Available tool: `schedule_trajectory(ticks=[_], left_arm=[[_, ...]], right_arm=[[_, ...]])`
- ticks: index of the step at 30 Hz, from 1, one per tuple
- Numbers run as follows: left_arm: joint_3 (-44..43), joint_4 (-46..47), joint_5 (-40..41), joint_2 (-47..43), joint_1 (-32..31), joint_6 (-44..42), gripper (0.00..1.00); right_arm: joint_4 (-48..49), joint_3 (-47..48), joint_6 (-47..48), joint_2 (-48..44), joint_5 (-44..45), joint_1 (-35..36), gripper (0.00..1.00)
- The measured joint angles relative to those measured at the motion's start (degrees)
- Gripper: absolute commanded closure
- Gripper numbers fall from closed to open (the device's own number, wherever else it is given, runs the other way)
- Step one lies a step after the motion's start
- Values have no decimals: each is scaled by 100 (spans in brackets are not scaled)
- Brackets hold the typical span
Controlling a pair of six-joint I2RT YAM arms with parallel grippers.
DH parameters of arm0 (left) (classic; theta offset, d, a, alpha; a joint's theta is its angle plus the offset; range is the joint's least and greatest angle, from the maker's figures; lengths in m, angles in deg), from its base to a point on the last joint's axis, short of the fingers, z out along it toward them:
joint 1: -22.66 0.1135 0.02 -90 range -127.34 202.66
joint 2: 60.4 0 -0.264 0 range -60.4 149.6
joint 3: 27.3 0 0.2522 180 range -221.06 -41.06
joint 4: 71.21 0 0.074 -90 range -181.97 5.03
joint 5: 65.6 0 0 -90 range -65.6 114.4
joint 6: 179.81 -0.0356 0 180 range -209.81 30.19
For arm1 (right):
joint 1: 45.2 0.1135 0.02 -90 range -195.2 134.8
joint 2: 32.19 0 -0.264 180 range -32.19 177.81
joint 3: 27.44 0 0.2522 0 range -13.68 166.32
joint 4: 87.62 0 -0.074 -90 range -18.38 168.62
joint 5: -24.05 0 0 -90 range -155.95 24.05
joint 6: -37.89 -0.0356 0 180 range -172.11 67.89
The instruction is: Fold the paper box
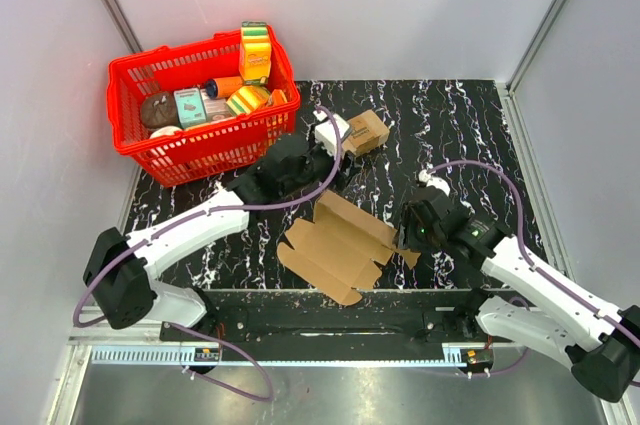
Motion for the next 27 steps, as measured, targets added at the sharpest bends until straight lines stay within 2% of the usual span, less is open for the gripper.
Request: schedule_trajectory(ticks=[5, 8, 14, 17, 21, 27], left_arm=[[-122, -673, -42, 160, 0, -251, 32], [-118, -778, -33, 164, 0, -361, 32], [-398, -780, -321, 754, 28, -595, 42], [-787, -892, -581, 1307, 33, -697, 47], [-1290, -1119, -907, 1952, 33, -844, 48], [-1416, -1360, -1163, 2122, 33, -942, 49]], right_arm=[[-168, -201, -223, 28, 109, 0, 46], [-232, -212, -337, 15, 155, 0, 46], [-205, -317, -483, -7, 48, 0, 60], [-149, -507, -566, -90, -57, 0, 60], [-9, -737, -649, -79, -175, -4, 60], [339, -892, -702, 221, -254, -4, 67]])
